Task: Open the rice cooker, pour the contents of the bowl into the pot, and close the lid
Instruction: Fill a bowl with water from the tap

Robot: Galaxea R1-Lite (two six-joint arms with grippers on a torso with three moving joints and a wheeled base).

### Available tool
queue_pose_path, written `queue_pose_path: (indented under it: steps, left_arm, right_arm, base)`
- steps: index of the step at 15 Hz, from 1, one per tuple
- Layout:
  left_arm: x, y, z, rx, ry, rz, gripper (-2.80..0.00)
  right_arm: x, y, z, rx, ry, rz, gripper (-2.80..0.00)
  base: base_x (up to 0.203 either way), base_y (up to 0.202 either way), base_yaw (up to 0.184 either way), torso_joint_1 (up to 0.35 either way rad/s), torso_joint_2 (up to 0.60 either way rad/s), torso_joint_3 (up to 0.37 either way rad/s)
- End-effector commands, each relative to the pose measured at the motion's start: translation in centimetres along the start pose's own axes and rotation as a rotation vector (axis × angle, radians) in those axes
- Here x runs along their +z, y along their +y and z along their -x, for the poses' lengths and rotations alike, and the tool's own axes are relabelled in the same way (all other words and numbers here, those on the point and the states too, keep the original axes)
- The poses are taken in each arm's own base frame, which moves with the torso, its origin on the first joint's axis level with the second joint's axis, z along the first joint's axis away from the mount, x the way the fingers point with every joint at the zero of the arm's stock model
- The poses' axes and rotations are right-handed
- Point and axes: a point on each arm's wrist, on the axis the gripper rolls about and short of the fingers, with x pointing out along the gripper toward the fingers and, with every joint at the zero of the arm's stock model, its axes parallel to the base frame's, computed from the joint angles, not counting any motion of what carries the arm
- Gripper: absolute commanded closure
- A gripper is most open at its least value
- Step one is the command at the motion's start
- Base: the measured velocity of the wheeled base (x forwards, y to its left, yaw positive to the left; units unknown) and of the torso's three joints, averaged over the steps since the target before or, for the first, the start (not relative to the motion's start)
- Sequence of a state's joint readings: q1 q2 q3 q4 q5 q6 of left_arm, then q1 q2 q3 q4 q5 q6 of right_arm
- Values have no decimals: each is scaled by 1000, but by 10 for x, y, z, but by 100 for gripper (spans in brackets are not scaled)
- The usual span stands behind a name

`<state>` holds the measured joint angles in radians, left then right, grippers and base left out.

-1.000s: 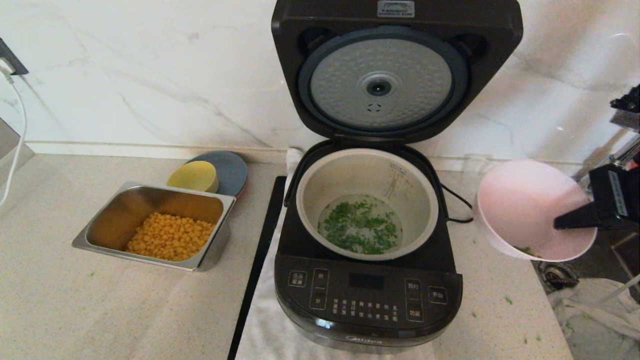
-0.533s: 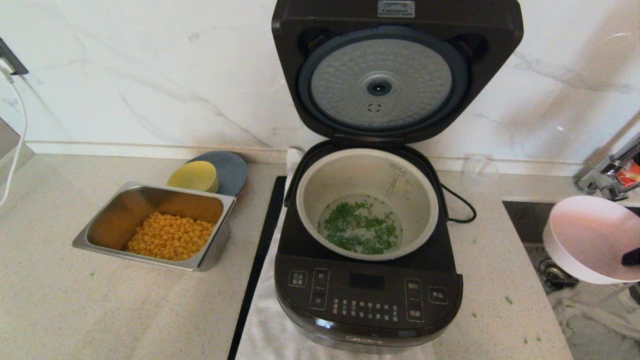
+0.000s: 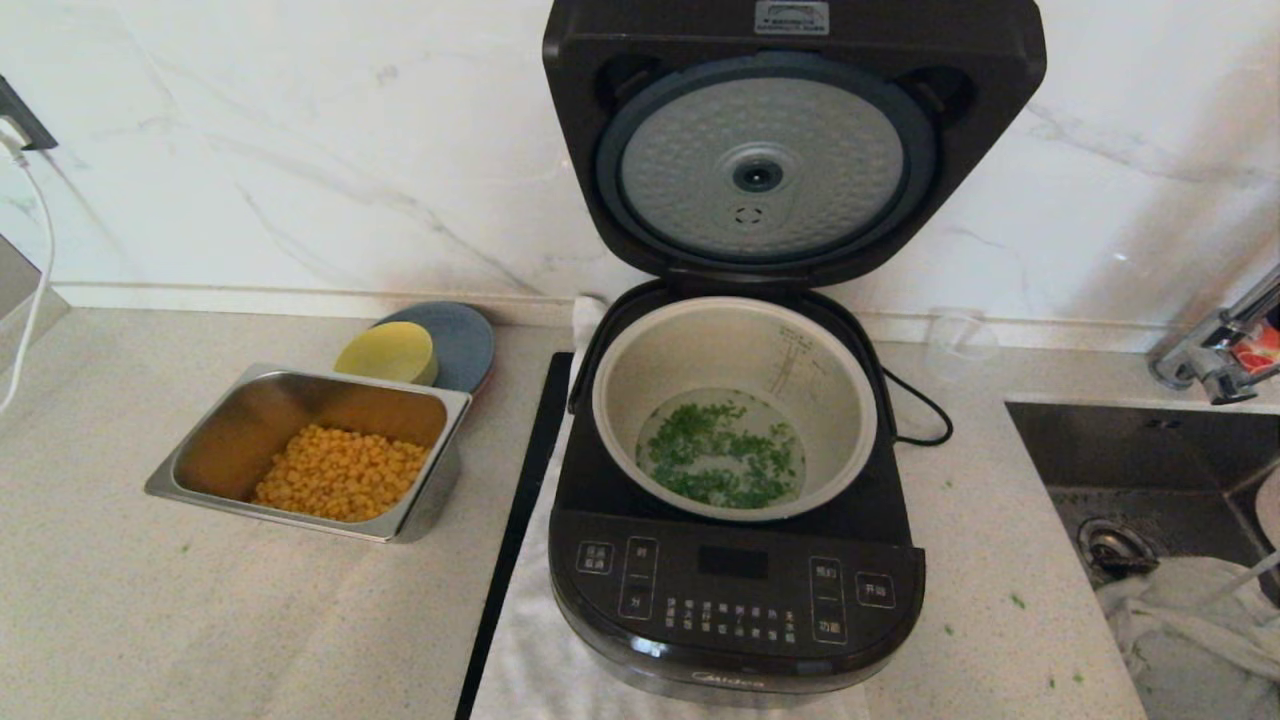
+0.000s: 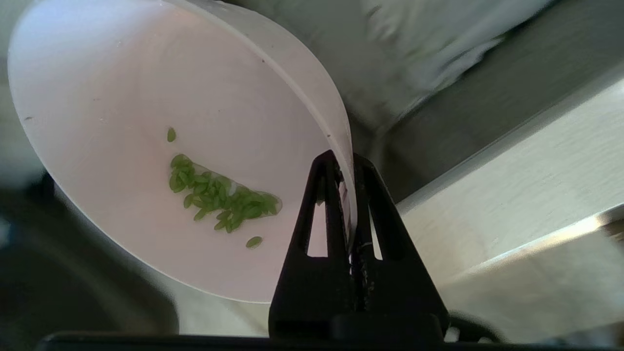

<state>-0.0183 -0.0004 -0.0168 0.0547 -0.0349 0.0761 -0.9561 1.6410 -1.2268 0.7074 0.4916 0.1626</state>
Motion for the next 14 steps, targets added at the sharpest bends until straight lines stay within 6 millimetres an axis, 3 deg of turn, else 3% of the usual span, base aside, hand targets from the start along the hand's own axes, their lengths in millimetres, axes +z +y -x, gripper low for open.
queue_pose_path:
  steps: [1,5,14]
  left_arm:
    - [0,0,0,0,-1,-1,0]
    - [0,0,0,0,-1,-1,0]
    - [0,0,0,0,-1,-1,0]
  right_arm:
    - [25,-49,-28,-26,32,-130,0]
    - [56,-92,-28,-6,-32,-218,0]
    - [79,-126,-52,-3,-20,-286,0]
  base:
    - [0,0,0,0,0,0]
    - [0,0,0,0,0,0]
    - [0,0,0,0,0,0]
